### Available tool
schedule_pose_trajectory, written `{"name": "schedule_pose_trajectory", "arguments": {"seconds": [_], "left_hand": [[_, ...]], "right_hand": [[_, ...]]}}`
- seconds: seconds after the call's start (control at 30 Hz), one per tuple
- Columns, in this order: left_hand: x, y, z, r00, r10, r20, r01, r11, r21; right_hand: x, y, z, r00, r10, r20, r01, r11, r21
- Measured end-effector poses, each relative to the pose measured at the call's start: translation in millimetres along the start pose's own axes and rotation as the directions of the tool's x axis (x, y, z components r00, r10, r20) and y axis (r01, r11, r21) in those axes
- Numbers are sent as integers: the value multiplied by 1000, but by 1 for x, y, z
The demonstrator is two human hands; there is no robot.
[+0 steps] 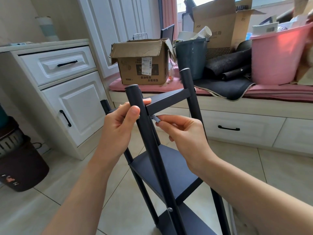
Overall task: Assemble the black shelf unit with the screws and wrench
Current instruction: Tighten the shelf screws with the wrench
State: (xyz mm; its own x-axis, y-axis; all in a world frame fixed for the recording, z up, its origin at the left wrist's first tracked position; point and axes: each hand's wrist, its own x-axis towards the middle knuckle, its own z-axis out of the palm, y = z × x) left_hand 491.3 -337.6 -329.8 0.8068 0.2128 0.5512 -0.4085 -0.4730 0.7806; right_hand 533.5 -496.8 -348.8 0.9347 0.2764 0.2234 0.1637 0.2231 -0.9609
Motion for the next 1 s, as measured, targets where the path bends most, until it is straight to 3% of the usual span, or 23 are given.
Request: {"name": "schedule_pose_trajectory", "arguments": {"seconds": [0.13,0.3,0.63,1.0], "left_hand": [[0,1,0,1000,11,0,-11,1000,3],[0,3,2,1000,7,-10,-7,1000,-7],[0,4,4,998,28,-58,-29,999,-25],[-3,7,8,998,-42,-49,40,998,-49]], "right_hand": [[4,5,1,987,-162,-15,157,970,-186],[7,6,3,969,-248,13,243,935,-260],[10,10,9,968,-249,35,249,928,-278],[10,11,13,989,-107,106,135,942,-308]]}}
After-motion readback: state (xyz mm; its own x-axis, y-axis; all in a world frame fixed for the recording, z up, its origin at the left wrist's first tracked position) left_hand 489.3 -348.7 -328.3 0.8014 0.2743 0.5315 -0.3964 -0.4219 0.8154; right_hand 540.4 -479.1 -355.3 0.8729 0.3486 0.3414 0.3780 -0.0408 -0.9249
